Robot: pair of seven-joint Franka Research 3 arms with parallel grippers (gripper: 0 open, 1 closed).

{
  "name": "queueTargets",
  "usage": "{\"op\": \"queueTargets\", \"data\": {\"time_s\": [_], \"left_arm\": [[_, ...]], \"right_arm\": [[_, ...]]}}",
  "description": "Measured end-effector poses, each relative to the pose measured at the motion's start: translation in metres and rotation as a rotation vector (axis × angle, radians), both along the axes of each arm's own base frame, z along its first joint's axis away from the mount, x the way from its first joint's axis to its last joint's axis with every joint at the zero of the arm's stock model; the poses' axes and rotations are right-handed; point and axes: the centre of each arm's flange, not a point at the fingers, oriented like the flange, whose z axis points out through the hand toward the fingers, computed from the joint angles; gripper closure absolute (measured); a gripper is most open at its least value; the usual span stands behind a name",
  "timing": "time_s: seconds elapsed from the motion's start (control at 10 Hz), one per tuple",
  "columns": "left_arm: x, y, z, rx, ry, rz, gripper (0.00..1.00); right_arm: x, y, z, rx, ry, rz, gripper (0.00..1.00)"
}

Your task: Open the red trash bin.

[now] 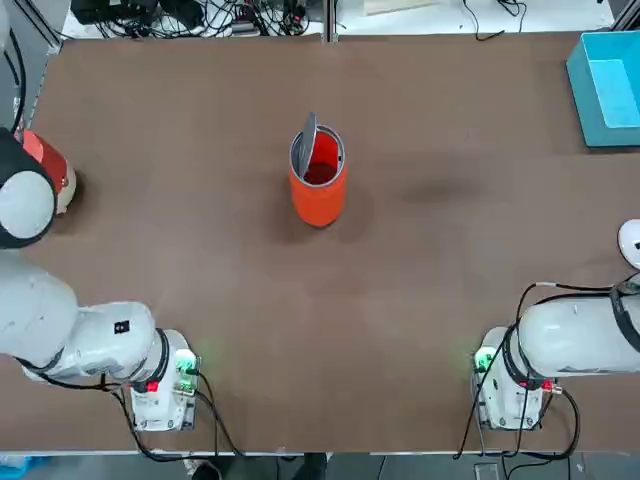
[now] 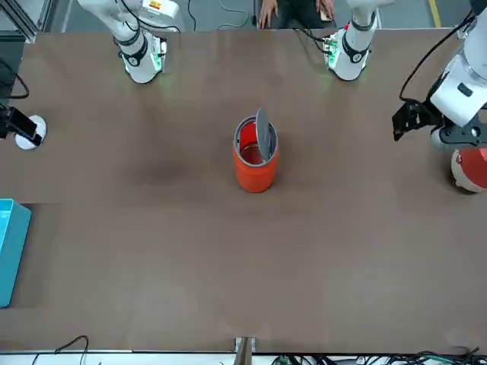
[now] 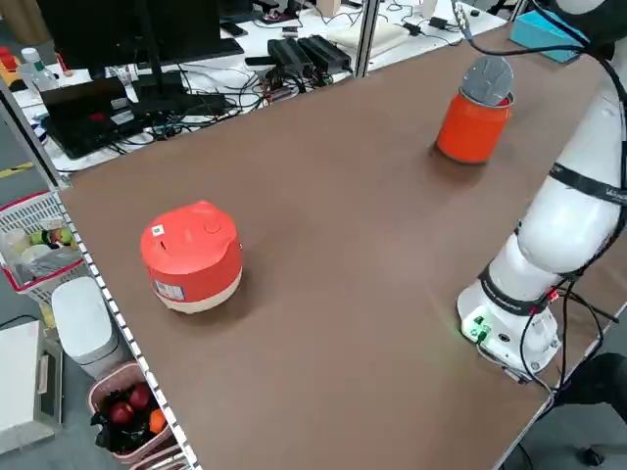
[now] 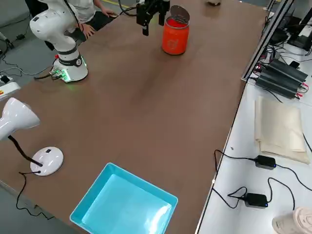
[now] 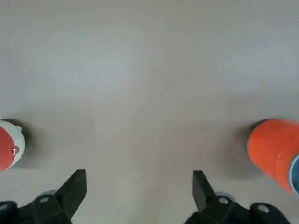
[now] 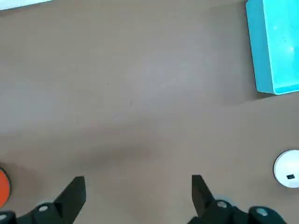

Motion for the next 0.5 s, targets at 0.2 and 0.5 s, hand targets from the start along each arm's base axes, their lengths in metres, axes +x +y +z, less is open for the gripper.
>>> {"op": "queueTargets", "data": {"time_s": [0.2,0.5], "left_arm": [[-0.007,0.010,0.018,0.001,-0.026,-0.010,0.00],[-0.012,0.018,0.026,-0.053,-0.025,0.006,0.00]], "right_arm": [[0.000,0.001,-0.001,0.003,0.004,0.001,0.00],[0.000,0.002,-0.001,0.005,0.006,0.003,0.00]]}}
